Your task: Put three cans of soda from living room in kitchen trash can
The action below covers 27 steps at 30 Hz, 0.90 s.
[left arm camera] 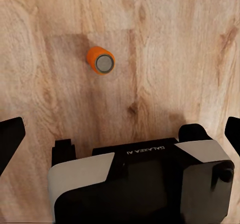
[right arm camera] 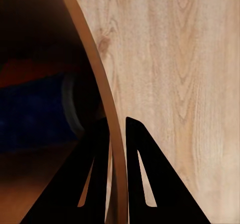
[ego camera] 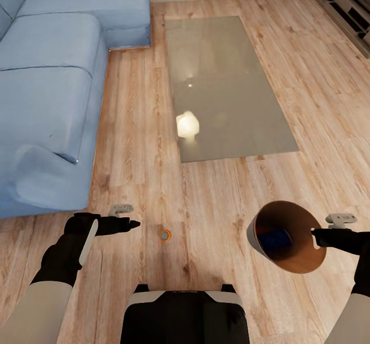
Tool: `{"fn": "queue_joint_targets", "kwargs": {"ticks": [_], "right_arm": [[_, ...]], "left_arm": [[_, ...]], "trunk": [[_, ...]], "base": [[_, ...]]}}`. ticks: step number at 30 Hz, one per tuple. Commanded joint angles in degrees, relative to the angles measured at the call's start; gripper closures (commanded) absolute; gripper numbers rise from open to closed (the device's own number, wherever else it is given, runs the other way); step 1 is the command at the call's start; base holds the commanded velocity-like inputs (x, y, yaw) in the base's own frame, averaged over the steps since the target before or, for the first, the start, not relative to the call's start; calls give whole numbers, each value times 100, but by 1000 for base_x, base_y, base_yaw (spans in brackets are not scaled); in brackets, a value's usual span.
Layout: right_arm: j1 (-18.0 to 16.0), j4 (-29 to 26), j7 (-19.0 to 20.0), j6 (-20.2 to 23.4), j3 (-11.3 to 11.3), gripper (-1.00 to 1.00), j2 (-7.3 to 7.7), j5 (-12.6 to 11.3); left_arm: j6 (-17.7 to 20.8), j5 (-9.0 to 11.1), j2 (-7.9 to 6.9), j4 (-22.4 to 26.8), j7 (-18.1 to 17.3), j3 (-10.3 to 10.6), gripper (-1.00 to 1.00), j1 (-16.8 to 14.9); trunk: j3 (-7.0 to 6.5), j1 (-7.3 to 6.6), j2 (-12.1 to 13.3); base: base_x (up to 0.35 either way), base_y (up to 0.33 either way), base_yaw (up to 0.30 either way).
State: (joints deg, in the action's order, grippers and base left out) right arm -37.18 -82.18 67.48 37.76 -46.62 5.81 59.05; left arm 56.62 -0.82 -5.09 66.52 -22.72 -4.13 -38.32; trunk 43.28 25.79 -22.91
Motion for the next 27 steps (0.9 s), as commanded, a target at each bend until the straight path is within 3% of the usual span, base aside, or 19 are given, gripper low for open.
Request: {"fn": "queue_joint_targets", "kwargs": {"ticks": [1, 4, 6, 11, 15, 17, 18, 20, 23, 27], "right_arm": [[0, 4, 24, 36, -1, 100, 6, -24], [5, -23, 27, 49, -4, 100, 18, -23], [3, -29, 31, 81, -4, 100, 24, 24], [-7, -45, 94, 196, -5, 100, 85, 473], [-44, -121, 279, 479, 28, 100, 341, 895], [-85, -135, 672, 749, 193, 100, 553, 1163], [-112, -142, 1207, 1028, 430, 100, 769, 1401], [-133, -176, 1743, 1374, 776, 100, 954, 1742], [-164, -357, 2025, 1604, 1036, 100, 1042, 2067], [-203, -454, 2118, 1681, 1122, 100, 1083, 2194]], "left_arm": [[35, -2, -2, -3, 20, 0, -100, -2], [338, -5, -6, 1, 44, -2, -100, -11], [338, -6, -4, 7, 46, -4, -100, -14], [338, -1, -1, 7, 55, -2, -100, -8], [338, 5, 13, 36, 78, -6, -100, -9], [338, 4, 10, -12, 81, -12, -100, -13], [338, 0, 9, -60, 84, -11, -100, -15], [338, -9, 8, -89, 87, -8, -100, -17], [338, -2, 12, -96, 87, -8, -100, -19], [338, 1, 12, -85, 86, -9, -100, -24]], "trunk": [[0, -1, -1], [0, -1, -1], [0, -1, -1], [0, -1, -1], [0, -1, -1], [0, -1, -1], [0, -1, -1], [0, -1, -1], [38, 43, -81], [130, 131, -241]], "base": [[-1, 2, 0], [0, 0, 0], [0, 0, 0], [0, 0, 0], [0, 0, 0], [0, 0, 0], [0, 0, 0], [0, 0, 0], [0, 0, 0], [0, 0, 0]]}}
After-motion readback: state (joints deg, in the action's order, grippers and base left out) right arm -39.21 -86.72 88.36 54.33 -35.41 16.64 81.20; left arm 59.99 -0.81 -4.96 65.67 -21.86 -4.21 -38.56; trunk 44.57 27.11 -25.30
